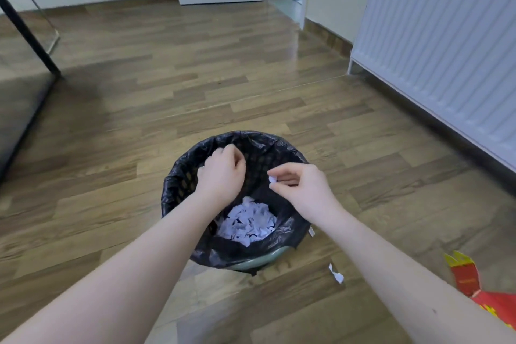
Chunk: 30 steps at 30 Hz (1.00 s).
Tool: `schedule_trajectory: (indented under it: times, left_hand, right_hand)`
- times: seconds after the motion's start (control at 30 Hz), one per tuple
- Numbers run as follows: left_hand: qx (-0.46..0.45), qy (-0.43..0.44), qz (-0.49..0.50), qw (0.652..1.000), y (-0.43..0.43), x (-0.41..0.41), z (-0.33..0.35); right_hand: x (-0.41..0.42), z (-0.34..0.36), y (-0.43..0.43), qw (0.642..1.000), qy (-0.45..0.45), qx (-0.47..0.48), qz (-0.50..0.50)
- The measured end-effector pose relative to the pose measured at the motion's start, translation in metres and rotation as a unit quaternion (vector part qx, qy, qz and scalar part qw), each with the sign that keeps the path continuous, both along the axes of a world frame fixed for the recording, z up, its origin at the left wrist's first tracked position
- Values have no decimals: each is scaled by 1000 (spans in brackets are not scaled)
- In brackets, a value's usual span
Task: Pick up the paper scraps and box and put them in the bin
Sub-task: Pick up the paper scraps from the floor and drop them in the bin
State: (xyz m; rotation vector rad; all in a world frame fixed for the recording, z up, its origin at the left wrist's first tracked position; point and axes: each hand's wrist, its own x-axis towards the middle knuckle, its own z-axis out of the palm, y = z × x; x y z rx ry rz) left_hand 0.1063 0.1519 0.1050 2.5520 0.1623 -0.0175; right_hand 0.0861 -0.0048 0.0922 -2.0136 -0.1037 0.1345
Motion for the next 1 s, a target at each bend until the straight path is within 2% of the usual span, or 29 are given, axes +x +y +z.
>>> schedule_trajectory:
  times: [0.13, 0.2, 0.3, 0.4, 0.47, 0.53, 0.6, 0.67, 0.7, 0.77, 0.83, 0.9, 1.0]
  left_hand:
    - [-45, -104, -68, 991, -30, -2, 24]
    - [-55, -135, -102, 984, -44, -6, 34]
    - [-65, -160, -128, 977, -60, -9, 41]
    - [-70, -158, -128, 977, -69, -8, 38]
    - [-69, -188, -151, 968, -77, -11, 32]
    - [-40, -217, -231, 948, -94, -19, 19]
    - [34, -188, -348, 918, -121, -32, -9]
    - [110, -106, -419, 895, -146, -43, -49]
    - [135, -44, -418, 897, -157, -46, -71]
    - [167, 83, -366, 912, -171, -50, -118]
    - [161, 156, -301, 927, -176, -53, -159]
    - [121, 166, -242, 948, -175, -52, -195]
    - [31, 121, -168, 978, -169, -36, -234]
  right_hand:
    - [5, 12, -10, 994, -43, -91, 39]
    - [8, 18, -9, 983, -39, -157, 83]
    - [8, 19, -15, 973, -36, -188, 128]
    - [8, 19, -40, 986, -56, -129, 89]
    - [8, 11, -71, 997, -74, -36, -4]
    - [6, -17, -104, 991, -71, 18, -114]
    - [-1, -64, -128, 987, 1, -25, -159]
    - [-18, -112, -138, 982, 128, -92, -105]
    - [-28, -136, -142, 974, 180, -123, -69]
    - [-50, -169, -146, 960, 221, -169, -30]
    - [-66, -187, -146, 955, 225, -190, -33]
    - [-72, -199, -144, 954, 221, -194, -48]
    - [-71, -211, -141, 958, 206, -185, -78]
